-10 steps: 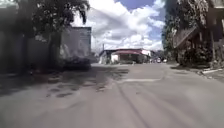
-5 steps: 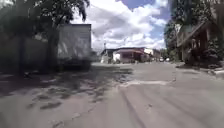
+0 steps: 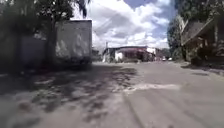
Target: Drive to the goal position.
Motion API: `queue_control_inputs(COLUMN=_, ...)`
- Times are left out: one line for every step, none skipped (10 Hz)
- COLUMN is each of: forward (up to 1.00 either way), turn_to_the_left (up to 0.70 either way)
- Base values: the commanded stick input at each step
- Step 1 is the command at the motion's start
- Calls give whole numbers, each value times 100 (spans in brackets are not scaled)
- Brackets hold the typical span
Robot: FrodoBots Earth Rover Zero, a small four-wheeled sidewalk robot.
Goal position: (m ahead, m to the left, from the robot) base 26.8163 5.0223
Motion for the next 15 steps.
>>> queue_control_inputs(forward=100, turn_to_the_left=0)
queue_control_inputs(forward=100, turn_to_the_left=0)
queue_control_inputs(forward=100, turn_to_the_left=0)
queue_control_inputs(forward=100, turn_to_the_left=0)
queue_control_inputs(forward=100, turn_to_the_left=0)
queue_control_inputs(forward=100, turn_to_the_left=0)
queue_control_inputs(forward=100, turn_to_the_left=0)
queue_control_inputs(forward=100, turn_to_the_left=0)
queue_control_inputs(forward=100, turn_to_the_left=0)
queue_control_inputs(forward=100, turn_to_the_left=0)
queue_control_inputs(forward=100, turn_to_the_left=0)
queue_control_inputs(forward=100, turn_to_the_left=0)
queue_control_inputs(forward=100, turn_to_the_left=0)
queue_control_inputs(forward=100, turn_to_the_left=0)
queue_control_inputs(forward=100, turn_to_the_left=0)
